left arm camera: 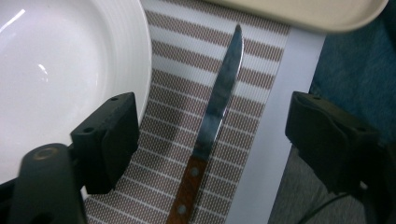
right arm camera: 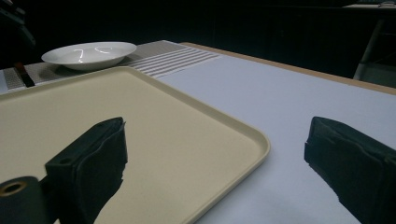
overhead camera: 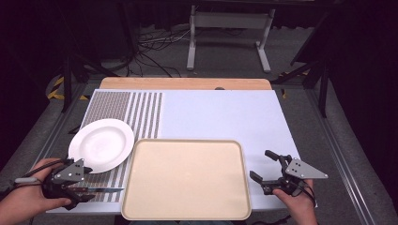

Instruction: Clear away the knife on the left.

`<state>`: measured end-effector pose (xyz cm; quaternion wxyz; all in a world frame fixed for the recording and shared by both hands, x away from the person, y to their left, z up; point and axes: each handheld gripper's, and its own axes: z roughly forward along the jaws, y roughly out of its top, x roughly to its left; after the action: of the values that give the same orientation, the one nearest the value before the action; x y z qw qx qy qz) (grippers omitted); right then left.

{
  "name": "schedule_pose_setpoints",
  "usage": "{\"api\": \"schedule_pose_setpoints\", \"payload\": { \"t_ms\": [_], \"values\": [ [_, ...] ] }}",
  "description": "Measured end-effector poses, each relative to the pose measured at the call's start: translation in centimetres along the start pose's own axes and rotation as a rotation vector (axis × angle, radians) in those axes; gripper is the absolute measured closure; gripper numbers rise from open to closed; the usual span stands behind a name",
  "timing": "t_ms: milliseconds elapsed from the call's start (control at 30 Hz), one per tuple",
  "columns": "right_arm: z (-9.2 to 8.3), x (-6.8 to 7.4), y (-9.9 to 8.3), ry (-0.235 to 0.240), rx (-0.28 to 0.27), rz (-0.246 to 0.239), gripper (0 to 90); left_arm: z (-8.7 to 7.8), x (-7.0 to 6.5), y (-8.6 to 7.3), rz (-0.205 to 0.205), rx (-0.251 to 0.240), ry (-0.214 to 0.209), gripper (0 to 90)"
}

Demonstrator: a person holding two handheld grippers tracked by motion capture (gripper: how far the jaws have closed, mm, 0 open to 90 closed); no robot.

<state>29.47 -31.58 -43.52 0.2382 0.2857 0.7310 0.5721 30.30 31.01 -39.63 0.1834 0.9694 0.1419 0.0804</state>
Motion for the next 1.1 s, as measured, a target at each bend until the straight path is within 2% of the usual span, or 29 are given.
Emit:
{"api": "schedule_pose_setpoints", "payload": {
  "t_ms": [33, 267, 600, 700, 767, 933, 1000, 1100],
  "values": [
    [0.0, 0.0, 0.0, 0.001, 0.001, 0.000, 6.5, 0.2, 0.1, 0.0, 0.016, 0.019, -0.004, 20.6],
    [0.0, 0.0, 0.0, 0.000, 0.000, -0.003, 6.4, 0.7, 0.5, 0.1, 0.060, 0.116, -0.039, 27.6],
    [0.0, 0.0, 0.0, 0.006, -0.001, -0.006, 6.3, 1.6, 1.0, 0.2, 0.095, 0.247, -0.072, 36.6],
    [0.0, 0.0, 0.0, 0.007, 0.000, -0.005, 6.3, 1.8, 1.1, 0.3, 0.107, 0.282, -0.064, 39.5],
    [0.1, 0.0, 0.0, 0.008, 0.000, -0.002, 6.3, 1.9, 1.1, 0.4, 0.129, 0.323, -0.063, 41.3],
    [0.1, 0.0, 0.0, 0.010, 0.000, -0.004, 6.3, 2.1, 1.3, 0.7, 0.148, 0.376, -0.063, 51.5],
    [0.1, 0.0, 0.0, 0.011, 0.000, -0.004, 6.3, 2.2, 1.3, 0.7, 0.139, 0.380, -0.061, 54.6],
    [0.0, 0.1, 0.0, 0.013, 0.000, -0.003, 6.3, 2.5, 1.6, 0.7, 0.153, 0.380, -0.083, 61.6]
  ]
}}
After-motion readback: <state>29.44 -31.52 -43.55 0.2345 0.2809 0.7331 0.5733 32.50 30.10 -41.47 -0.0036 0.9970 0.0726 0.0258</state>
